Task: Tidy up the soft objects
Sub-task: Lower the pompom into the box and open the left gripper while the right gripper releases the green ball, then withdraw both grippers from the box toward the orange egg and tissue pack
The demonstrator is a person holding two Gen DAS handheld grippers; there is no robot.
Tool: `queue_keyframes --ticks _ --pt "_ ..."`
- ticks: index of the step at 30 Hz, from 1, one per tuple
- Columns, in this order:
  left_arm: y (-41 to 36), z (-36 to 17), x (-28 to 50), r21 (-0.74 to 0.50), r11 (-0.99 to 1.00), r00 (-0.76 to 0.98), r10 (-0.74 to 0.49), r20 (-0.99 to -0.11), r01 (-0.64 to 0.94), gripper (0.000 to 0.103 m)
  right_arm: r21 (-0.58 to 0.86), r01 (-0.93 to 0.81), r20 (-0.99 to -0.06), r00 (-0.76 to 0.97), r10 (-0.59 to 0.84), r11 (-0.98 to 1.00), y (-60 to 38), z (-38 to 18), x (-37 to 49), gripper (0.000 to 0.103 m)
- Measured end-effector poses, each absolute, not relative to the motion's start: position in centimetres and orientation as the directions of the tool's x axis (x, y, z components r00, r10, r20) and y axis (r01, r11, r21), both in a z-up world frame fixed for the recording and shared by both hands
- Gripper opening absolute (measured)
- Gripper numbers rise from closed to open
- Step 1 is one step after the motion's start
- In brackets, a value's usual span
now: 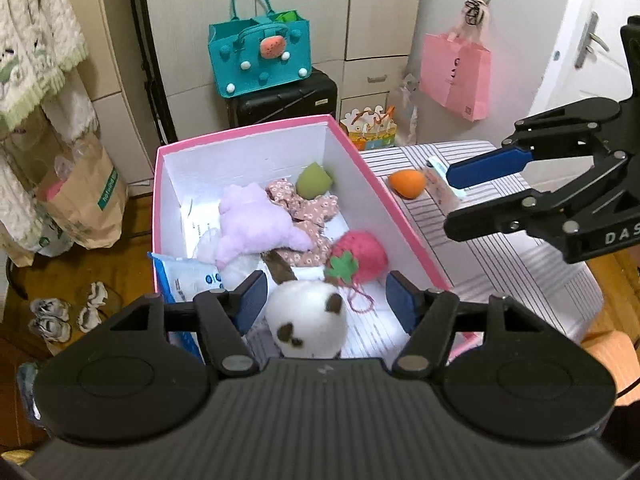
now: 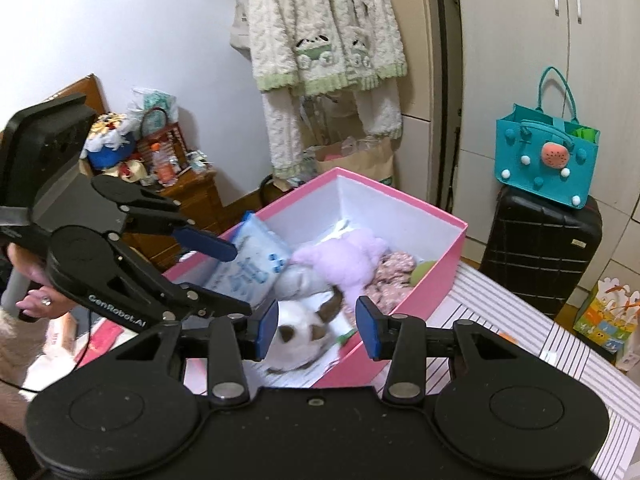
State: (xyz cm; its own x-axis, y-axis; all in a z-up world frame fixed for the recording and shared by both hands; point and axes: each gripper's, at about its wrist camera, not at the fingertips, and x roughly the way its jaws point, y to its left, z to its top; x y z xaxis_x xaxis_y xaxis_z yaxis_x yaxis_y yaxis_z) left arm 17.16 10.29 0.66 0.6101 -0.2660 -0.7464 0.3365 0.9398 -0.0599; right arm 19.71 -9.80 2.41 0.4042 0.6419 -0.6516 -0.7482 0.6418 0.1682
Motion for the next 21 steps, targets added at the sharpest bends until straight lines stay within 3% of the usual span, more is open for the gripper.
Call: queue_keyframes --ticks 21 --pt "6.9 4.3 9.7 0.014 0.913 0.607 -0.259 -0.751 0.407 0.074 0.093 -0.767 -0.642 0.442 0.627 0.635 -13.6 5.9 12.0 0.054"
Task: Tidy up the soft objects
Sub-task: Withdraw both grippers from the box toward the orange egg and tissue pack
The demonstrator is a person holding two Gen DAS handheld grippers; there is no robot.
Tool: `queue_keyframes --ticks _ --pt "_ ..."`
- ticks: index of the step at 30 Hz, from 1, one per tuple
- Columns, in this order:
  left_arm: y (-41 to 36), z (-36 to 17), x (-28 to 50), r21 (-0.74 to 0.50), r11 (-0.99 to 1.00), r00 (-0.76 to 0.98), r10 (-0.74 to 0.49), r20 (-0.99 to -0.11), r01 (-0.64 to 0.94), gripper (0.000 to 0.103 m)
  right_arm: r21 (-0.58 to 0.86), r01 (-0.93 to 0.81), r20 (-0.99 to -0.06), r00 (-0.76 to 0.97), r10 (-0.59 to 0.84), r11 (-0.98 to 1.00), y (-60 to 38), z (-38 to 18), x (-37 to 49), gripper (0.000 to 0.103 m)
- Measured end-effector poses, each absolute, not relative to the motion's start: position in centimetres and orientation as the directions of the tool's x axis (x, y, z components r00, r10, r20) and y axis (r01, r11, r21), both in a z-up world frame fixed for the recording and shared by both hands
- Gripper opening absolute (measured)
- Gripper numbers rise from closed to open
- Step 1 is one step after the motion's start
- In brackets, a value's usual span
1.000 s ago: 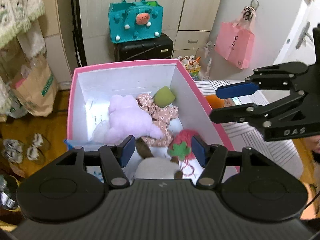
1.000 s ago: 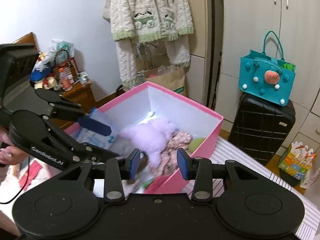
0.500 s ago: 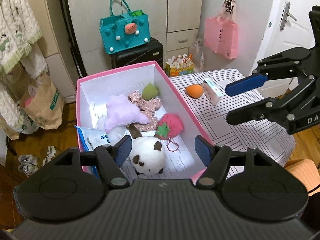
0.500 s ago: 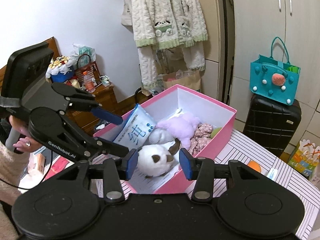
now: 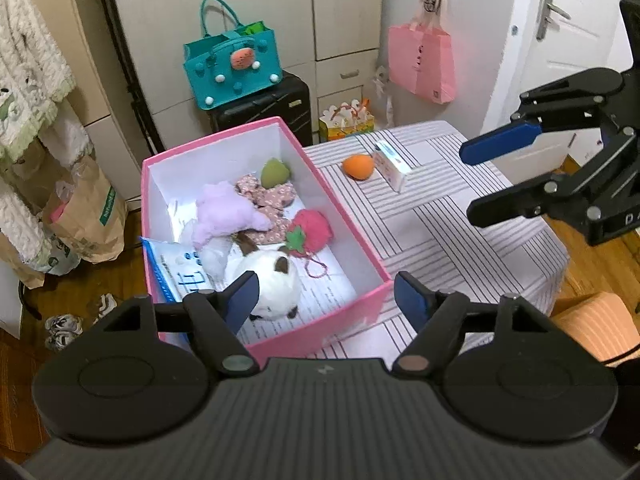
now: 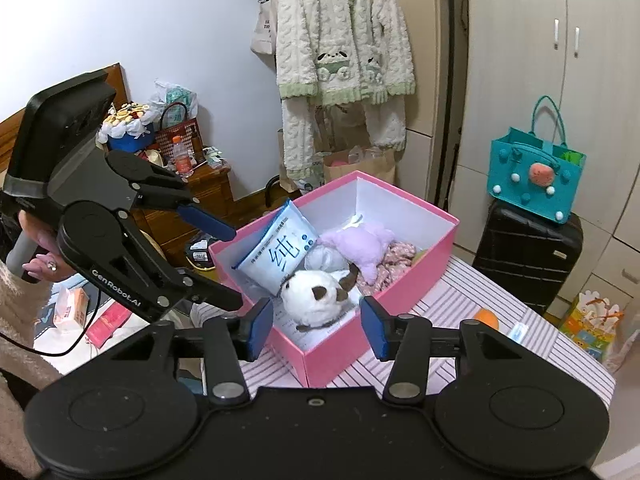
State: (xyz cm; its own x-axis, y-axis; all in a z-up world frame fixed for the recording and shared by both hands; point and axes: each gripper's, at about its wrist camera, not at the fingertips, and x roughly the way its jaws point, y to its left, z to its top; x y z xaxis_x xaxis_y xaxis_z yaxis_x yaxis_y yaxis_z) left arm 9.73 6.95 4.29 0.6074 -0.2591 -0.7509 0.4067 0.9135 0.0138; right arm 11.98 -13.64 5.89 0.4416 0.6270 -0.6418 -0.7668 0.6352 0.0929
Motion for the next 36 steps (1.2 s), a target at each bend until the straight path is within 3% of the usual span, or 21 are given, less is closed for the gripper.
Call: queue_keyframes --ticks 19,36 --pt "-2.1 2.8 9.6 -0.007 0.83 0.51 -0.35 -0.786 0.558 0.072 0.089 -0.657 -0.646 0.534 0.545 0.749 -22.4 2.0 10.4 0.056" --pt "-7.8 0.9 14.9 -0.037 0.906 0.675 -0.341 -0.654 0.421 0.072 0.065 -0.664 -0.61 0.564 0.556 0.745 -25.3 -3.2 16.3 0.057"
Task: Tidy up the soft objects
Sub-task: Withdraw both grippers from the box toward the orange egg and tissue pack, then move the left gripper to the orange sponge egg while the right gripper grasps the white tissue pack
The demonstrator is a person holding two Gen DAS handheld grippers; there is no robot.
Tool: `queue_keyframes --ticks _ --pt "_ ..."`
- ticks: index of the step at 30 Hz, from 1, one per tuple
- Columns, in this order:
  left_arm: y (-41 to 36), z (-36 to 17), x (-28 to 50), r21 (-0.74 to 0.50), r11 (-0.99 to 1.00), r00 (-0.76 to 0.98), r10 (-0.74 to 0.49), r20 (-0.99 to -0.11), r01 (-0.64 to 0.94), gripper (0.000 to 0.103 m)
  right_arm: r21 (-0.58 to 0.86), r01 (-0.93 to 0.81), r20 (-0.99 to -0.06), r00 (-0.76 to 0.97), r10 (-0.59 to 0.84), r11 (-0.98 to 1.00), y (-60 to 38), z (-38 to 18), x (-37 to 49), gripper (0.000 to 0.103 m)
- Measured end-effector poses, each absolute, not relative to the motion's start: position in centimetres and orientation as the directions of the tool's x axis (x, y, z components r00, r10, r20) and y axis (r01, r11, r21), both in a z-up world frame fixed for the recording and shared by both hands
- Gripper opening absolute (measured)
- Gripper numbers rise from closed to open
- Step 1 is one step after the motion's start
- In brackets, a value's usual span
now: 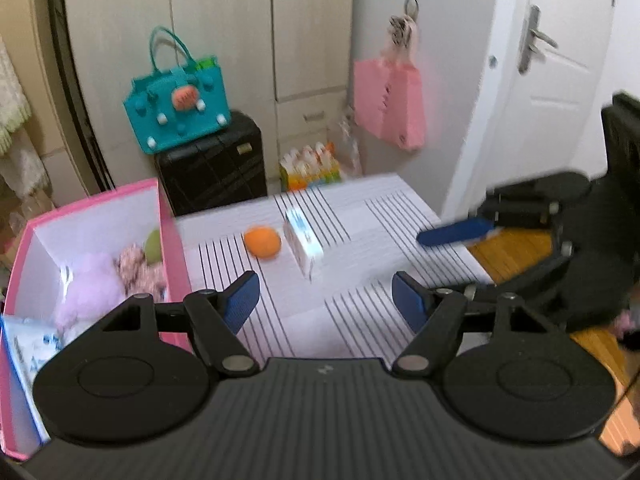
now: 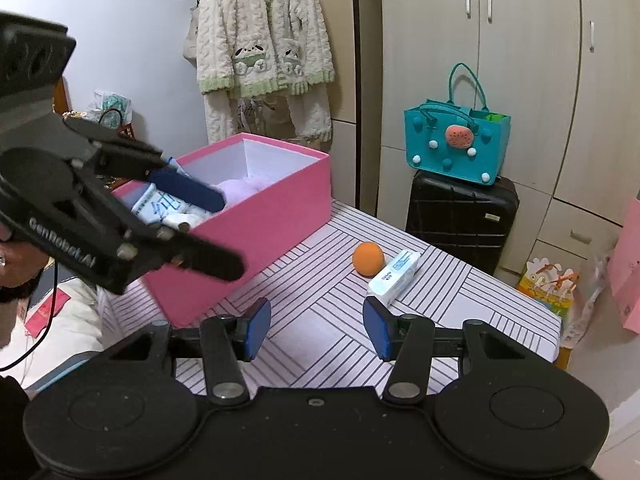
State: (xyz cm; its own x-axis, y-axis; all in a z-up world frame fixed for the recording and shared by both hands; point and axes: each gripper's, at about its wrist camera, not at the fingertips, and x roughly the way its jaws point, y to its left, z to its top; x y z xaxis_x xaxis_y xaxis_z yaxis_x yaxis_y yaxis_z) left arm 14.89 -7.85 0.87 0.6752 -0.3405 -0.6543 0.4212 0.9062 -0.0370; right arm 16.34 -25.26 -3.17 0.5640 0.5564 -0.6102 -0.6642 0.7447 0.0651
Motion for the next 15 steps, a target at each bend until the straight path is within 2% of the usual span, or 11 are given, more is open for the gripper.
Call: queue_keyframes --ticks 8,13,15 --pt "-10.2 -1.1 19.0 -0.043 0.943 0.721 -0.281 -0.633 0.33 0.066 0.083 -0.646 -0.6 0.575 0.556 0.759 -25.1 -6.9 20.2 0.057" --pt "-10.0 -3.0 22.0 -0.1 0.964 0.712 -0.25 -0.656 0.246 0.054 0.076 -0.634 -0.617 0.576 0.536 0.769 -24.3 -9.0 22.5 0.057" --pt "-9.9 -3.9 23.3 -0.126 0.968 0.702 -0.245 -0.668 0.218 0.044 0.064 -0.631 -0.623 0.58 0.525 0.773 -23.8 -9.7 23.3 0.057"
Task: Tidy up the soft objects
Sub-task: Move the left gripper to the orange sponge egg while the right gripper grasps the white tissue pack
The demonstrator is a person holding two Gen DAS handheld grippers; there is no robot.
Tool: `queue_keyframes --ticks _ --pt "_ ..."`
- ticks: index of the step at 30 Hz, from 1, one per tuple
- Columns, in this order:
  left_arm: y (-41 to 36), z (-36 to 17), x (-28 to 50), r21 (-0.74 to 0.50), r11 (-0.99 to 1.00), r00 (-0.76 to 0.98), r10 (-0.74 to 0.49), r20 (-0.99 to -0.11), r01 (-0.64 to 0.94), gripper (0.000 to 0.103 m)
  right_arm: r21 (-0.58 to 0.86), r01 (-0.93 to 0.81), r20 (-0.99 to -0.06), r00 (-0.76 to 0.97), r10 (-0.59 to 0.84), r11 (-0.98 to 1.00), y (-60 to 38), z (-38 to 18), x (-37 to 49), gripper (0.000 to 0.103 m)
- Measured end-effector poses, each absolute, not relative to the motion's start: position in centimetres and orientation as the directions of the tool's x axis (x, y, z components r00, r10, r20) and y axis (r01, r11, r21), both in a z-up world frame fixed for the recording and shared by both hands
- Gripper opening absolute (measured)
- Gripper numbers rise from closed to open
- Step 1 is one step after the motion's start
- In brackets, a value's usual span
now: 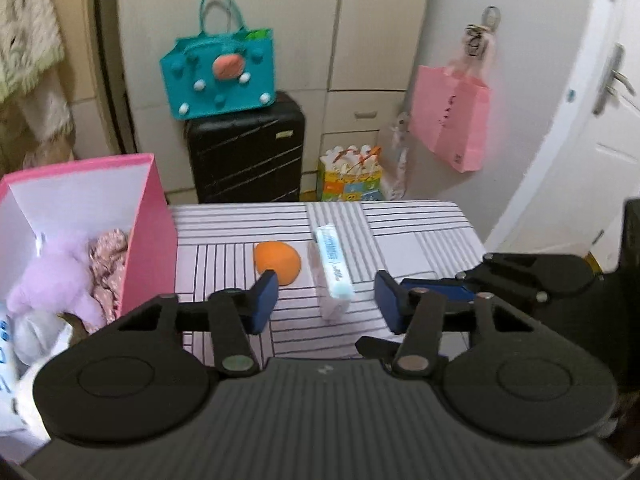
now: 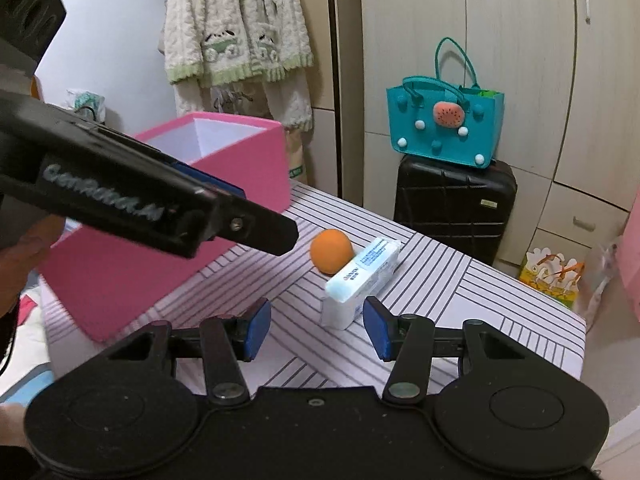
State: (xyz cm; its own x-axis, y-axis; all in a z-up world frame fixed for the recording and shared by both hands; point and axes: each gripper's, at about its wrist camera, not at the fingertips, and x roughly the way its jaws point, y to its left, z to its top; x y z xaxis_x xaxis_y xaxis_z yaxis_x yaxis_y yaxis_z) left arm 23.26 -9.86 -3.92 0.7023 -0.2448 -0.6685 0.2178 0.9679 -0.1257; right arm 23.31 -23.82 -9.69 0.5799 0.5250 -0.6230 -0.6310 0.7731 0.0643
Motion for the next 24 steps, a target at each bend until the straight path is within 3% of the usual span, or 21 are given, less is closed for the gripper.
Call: queue_keyframes --ticks 13,15,24 --pt "-9.8 -8.4 28.5 -0.132 0.991 0.707 -0.114 -0.698 0.03 0.042 0.069 -0.615 -0.631 0.583 0.512 0.785 -22.4 -12.6 27.4 0.059" --pt "-9.8 -8.7 29.0 -0.139 0.99 0.704 -0.118 -0.701 0.027 0.042 0.071 -0.616 -0.629 0.583 0.515 0.785 -22.7 -12.8 27.5 0.034" --pt "-10.1 -10.1 30.2 -0.128 0.992 0.701 -0.104 -0.705 0.018 0.042 0.223 -0.564 -0.616 0.551 0.563 0.795 -26.5 -13.0 28.5 0.025"
